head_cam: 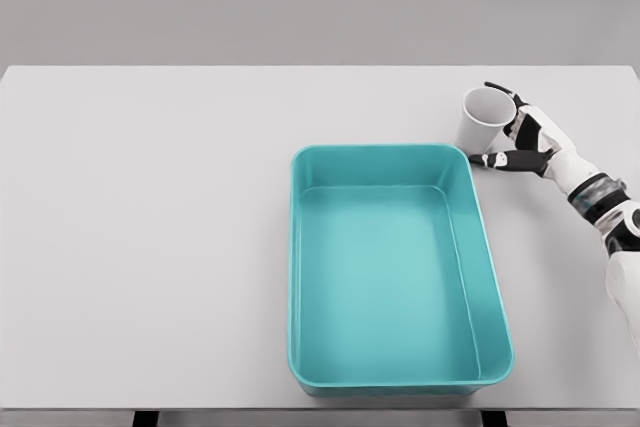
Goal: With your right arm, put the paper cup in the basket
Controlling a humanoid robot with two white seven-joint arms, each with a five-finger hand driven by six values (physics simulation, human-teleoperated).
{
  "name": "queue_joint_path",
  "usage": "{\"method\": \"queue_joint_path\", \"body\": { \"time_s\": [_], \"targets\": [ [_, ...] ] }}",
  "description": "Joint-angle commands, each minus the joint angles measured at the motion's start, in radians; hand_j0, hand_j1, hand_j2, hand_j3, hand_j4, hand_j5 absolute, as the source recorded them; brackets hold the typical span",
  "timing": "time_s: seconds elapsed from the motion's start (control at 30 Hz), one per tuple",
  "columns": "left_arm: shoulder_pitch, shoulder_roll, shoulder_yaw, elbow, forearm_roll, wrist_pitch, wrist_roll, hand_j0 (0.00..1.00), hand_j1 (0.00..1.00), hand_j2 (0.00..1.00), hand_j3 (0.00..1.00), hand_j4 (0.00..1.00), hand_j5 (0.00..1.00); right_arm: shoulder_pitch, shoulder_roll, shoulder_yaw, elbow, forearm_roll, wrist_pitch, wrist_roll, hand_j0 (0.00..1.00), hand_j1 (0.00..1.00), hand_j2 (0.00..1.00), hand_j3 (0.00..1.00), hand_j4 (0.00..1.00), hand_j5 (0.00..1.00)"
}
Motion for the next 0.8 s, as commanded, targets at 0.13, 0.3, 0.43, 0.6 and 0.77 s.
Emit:
{"method": "queue_joint_path", "body": {
  "time_s": [0.13, 0.3, 0.43, 0.6, 0.77],
  "targets": [
    [0.000, 0.000, 0.000, 0.000, 0.000, 0.000, 0.000, 1.00, 1.00, 1.00, 1.00, 1.00, 1.00, 0.000, 0.000, -0.003, 0.001, -0.003, 0.008, 0.000, 0.76, 0.76, 0.76, 0.76, 0.76, 0.76],
    [0.000, 0.000, 0.000, 0.000, 0.000, 0.000, 0.000, 1.00, 1.00, 1.00, 1.00, 1.00, 1.00, 0.000, 0.000, -0.003, 0.001, -0.003, 0.011, 0.000, 0.61, 0.61, 0.61, 0.61, 0.61, 0.61],
    [0.000, 0.000, 0.000, 0.000, -0.001, 0.000, 0.000, 1.00, 1.00, 1.00, 1.00, 1.00, 1.00, 0.000, -0.001, -0.003, -0.001, -0.003, 0.012, 0.000, 0.56, 0.56, 0.56, 0.56, 0.56, 0.56],
    [0.000, 0.000, 0.000, 0.000, 0.000, 0.000, 0.000, 1.00, 1.00, 1.00, 1.00, 1.00, 1.00, -0.002, -0.010, -0.006, -0.012, 0.003, 0.012, 0.000, 0.52, 0.52, 0.52, 0.52, 0.52, 0.52],
    [0.000, 0.000, 0.000, 0.000, -0.001, 0.000, 0.000, 1.00, 1.00, 1.00, 1.00, 1.00, 1.00, -0.014, -0.021, -0.009, -0.019, 0.005, 0.008, 0.000, 0.48, 0.48, 0.48, 0.48, 0.48, 0.48]
  ]
}}
